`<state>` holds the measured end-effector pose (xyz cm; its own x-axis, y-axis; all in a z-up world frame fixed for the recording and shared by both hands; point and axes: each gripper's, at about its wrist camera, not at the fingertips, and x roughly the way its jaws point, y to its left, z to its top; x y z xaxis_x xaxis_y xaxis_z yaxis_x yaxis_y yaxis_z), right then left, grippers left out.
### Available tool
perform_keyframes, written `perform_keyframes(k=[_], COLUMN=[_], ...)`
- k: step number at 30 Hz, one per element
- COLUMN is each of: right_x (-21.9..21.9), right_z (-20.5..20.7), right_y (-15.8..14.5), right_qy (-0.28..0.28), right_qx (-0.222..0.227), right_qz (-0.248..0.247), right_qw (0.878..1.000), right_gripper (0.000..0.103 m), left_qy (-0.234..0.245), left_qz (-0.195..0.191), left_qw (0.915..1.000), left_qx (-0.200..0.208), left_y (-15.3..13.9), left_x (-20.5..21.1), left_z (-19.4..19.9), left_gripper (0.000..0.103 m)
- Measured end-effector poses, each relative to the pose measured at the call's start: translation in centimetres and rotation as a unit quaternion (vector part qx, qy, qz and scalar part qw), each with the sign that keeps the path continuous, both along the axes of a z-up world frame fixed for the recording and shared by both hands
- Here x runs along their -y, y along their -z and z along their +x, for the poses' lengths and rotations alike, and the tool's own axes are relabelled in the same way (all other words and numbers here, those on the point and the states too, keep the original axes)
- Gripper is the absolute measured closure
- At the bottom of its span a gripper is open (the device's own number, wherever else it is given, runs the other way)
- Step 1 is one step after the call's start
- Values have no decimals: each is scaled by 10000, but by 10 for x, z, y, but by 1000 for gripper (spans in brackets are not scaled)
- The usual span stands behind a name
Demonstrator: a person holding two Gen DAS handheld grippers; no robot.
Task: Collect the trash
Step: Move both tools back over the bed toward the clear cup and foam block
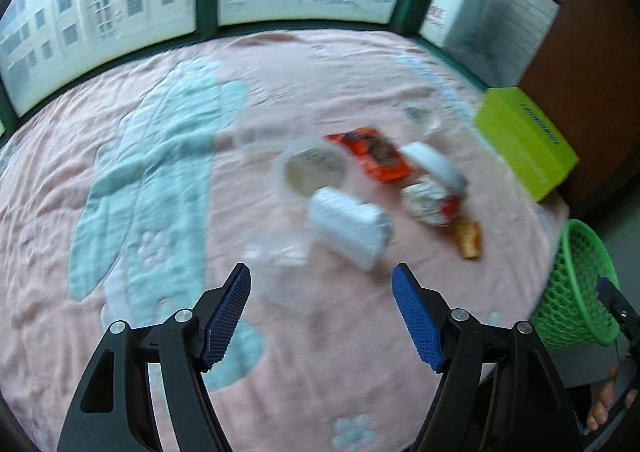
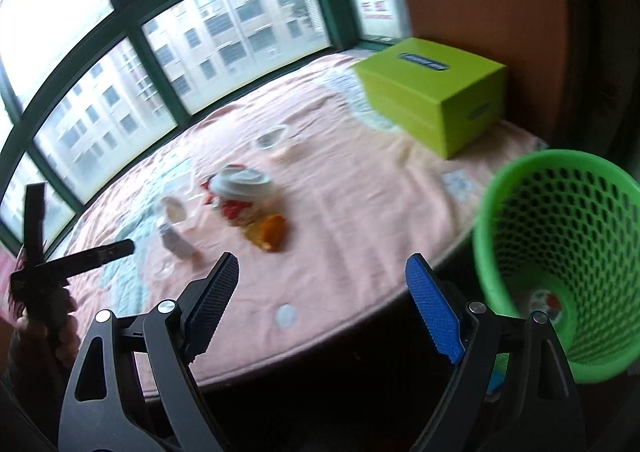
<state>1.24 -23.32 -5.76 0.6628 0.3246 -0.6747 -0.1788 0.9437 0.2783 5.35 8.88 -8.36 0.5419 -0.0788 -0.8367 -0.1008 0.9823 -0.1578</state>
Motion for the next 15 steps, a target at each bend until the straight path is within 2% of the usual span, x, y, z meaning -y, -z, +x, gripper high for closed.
perform_keyframes(k=[6,11,13,15], right_x=[-29,-42,-48,-53], right_z=[8,12,14,15], right_y=[5,10,12,12], right_qy=[-303,-445,-490,-540], right_qx=[-94,-180,-206,-219], right_qz=[-39,-82,-117,-147], right_qw=[9995,9988,9985,9982], right_gripper=[18,18,18,18], left_qy=[-62,30,58,101], left_qz=[97,-32,-86,-189], left_qw=[9998,9998,9998,9996], left_qx=[-144,-208,-196,-189], left_y=[24,37,40,43], left_x=[-16,-20,-19,-20], left_z=[9,17,19,20], left_gripper=[32,33,36,46])
